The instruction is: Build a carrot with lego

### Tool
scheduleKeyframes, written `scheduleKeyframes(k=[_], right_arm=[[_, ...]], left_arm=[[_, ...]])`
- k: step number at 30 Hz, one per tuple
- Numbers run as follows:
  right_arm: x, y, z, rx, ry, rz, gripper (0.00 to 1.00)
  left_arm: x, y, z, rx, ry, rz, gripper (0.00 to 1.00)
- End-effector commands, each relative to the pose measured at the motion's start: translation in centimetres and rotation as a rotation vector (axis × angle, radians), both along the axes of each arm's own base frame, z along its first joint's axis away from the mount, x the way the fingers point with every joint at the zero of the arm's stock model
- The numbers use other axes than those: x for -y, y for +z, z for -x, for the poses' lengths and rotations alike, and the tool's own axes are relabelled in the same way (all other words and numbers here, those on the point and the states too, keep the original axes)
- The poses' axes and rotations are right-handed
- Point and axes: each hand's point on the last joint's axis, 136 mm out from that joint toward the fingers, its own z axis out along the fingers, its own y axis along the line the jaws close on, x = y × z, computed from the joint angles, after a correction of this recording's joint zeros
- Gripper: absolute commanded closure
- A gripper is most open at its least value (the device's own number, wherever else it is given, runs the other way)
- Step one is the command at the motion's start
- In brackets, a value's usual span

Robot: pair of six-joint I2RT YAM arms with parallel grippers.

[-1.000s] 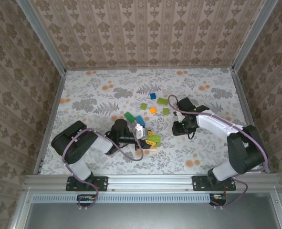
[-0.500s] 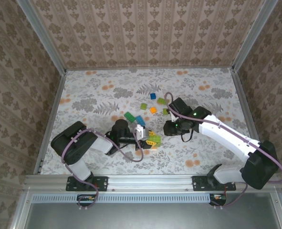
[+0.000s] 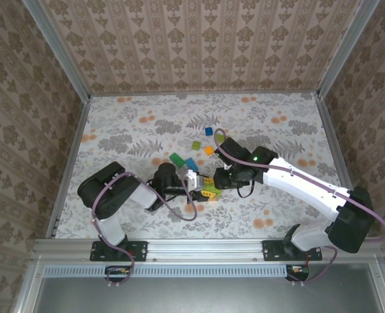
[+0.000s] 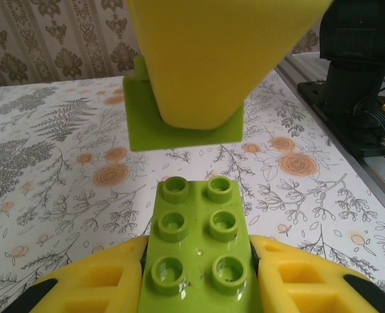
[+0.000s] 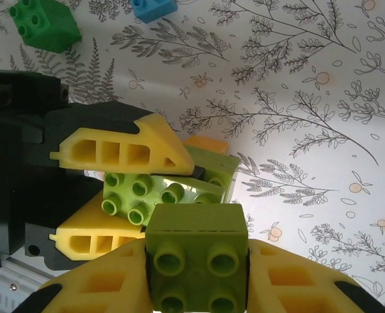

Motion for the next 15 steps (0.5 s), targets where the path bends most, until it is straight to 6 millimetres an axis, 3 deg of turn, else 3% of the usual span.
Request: scheduleKeyframes(k=[1, 15], right_arm=[[0.70, -0.78, 0.24, -0.031, -0.032, 0.067, 0.81], [0.97, -1.49, -0.04, -0.015, -0.049, 0.105, 0.82]], left_arm=[[-1.23, -4.58, -0.03, -0.111, 0.043, -0.139, 0.87], [-1.15, -5.34, -0.38, -0.137, 0.035, -0.171, 0.86]])
